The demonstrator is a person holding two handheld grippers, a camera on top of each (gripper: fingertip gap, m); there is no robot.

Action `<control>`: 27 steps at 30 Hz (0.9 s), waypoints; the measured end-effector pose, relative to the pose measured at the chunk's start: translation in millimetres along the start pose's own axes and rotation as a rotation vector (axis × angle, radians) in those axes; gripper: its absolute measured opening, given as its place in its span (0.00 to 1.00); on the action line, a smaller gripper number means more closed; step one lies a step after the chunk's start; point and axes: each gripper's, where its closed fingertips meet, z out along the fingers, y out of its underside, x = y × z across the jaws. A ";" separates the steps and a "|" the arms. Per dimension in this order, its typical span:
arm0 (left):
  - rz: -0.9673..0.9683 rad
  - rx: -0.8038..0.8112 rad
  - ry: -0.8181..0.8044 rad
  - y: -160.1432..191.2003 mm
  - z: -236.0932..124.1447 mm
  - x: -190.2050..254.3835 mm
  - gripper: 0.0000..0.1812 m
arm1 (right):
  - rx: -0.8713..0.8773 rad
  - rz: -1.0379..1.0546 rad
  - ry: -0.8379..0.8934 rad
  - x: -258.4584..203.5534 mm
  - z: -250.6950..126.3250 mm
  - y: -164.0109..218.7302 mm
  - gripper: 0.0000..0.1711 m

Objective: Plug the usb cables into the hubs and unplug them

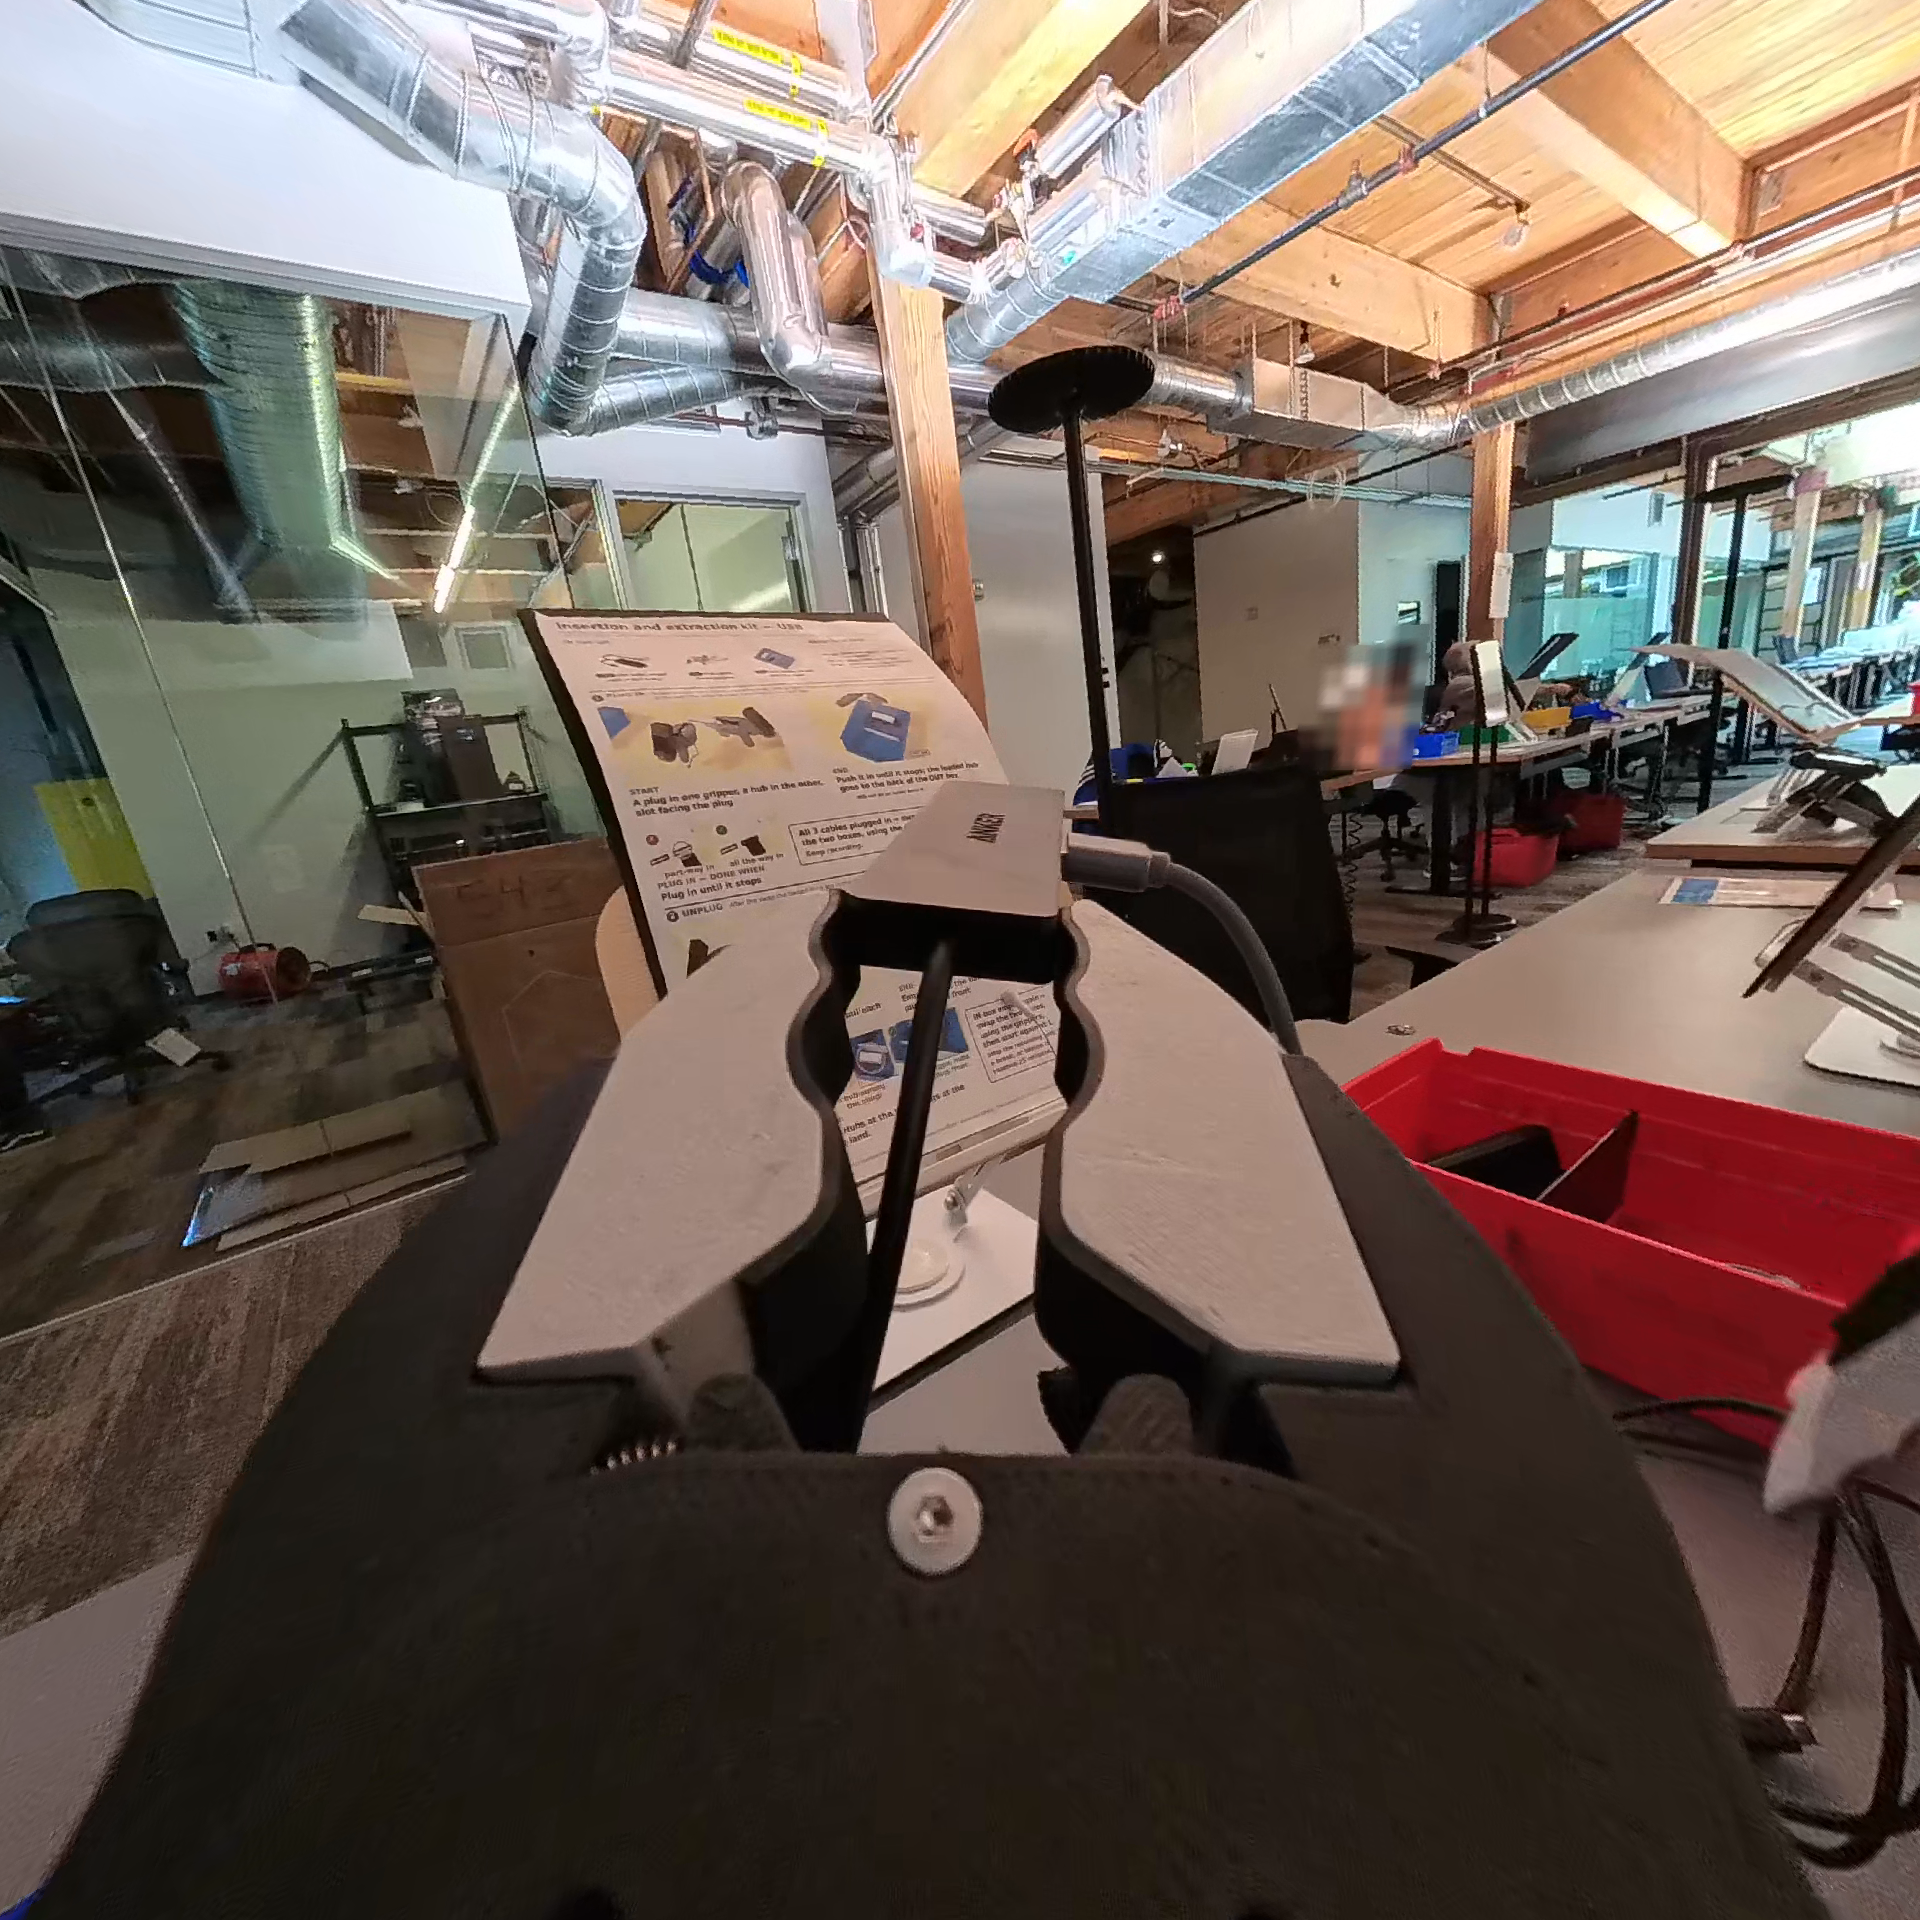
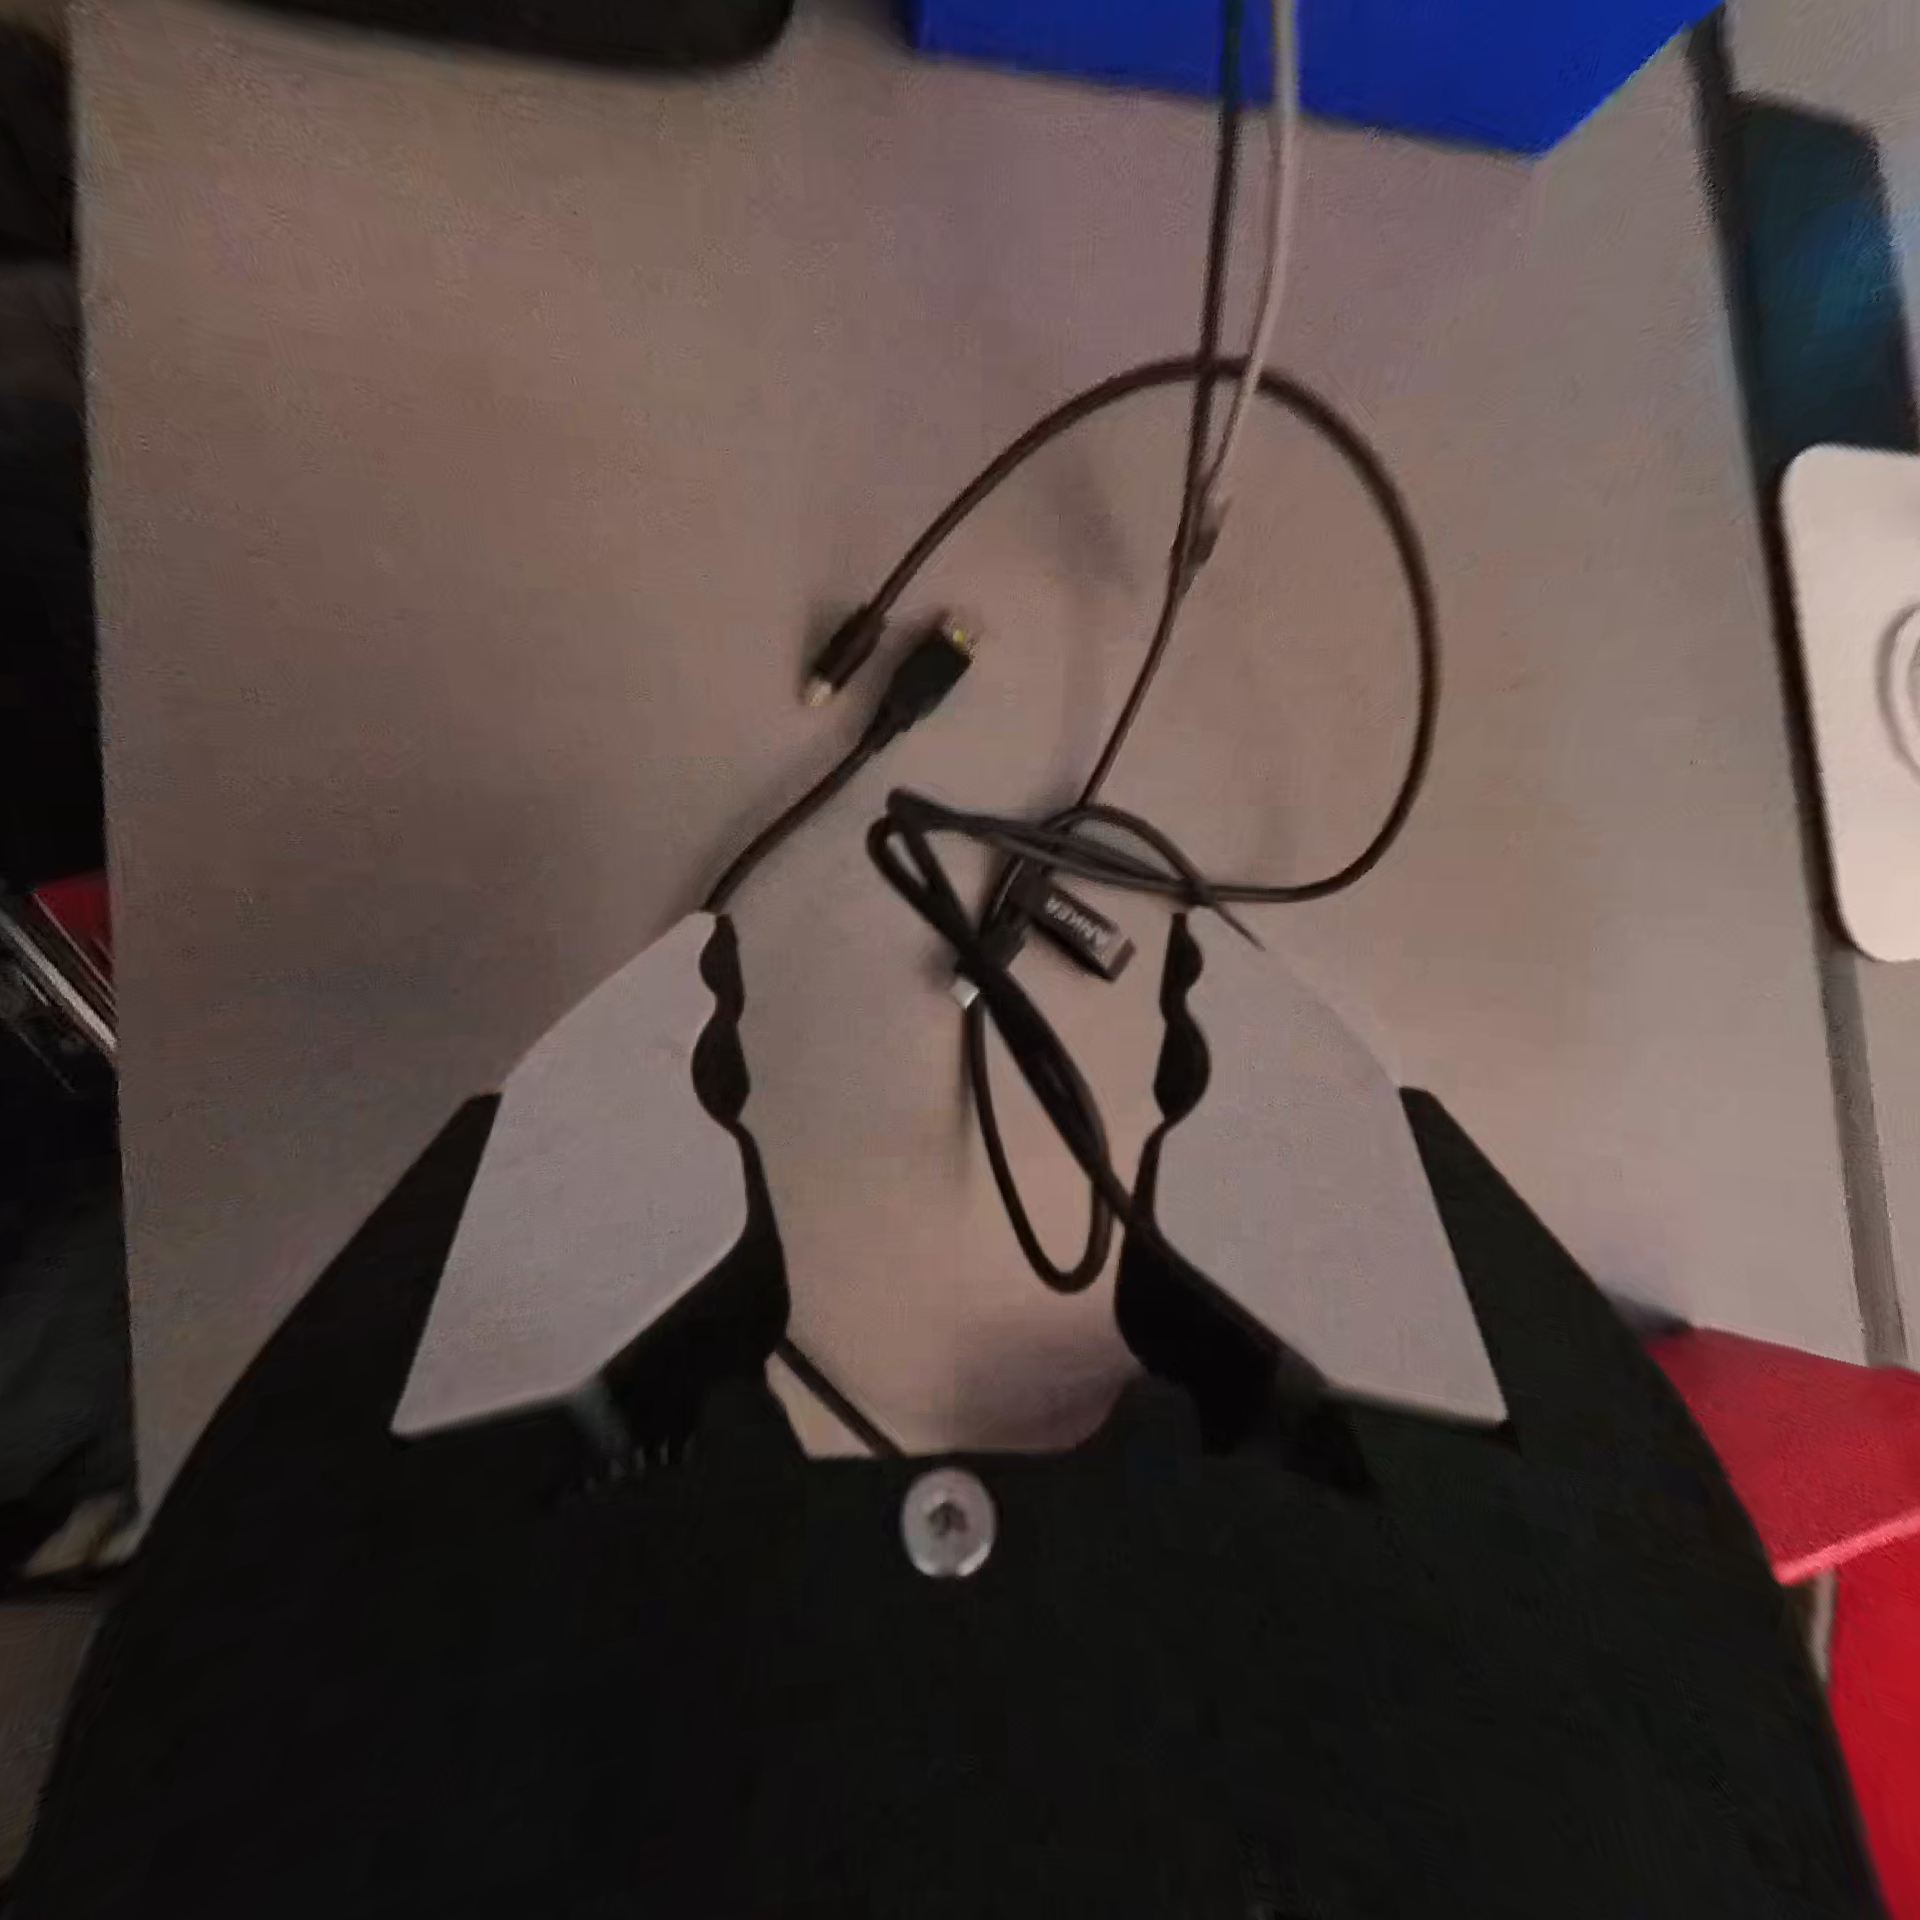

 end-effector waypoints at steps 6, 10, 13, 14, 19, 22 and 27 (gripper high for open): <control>0.003 -0.007 0.001 0.4 0.3 1.7 0.20 | -0.270 -0.153 0.079 -30.8 47.9 29.7 0.47; 0.004 -0.016 -0.001 1.9 1.0 1.6 0.20 | -0.328 -0.140 0.126 -40.8 58.9 40.8 0.38; -0.001 -0.023 0.006 3.7 2.6 2.6 0.20 | -0.366 -0.197 0.226 -31.7 55.1 48.2 0.11; 0.002 -0.024 0.004 4.1 2.9 2.7 0.20 | -0.380 -0.206 0.240 -29.1 53.3 50.6 0.06; 0.019 -0.025 -0.012 2.5 0.4 0.3 0.19 | -0.328 -0.167 0.255 -8.7 19.0 24.1 0.04; 0.005 -0.018 -0.009 1.9 -0.8 -2.2 0.19 | -0.237 -0.167 0.117 -4.9 -16.6 -0.9 0.04; 0.010 -0.040 -0.018 8.4 1.3 -6.5 0.19 | -0.125 -0.075 0.073 31.1 -90.2 -37.8 0.04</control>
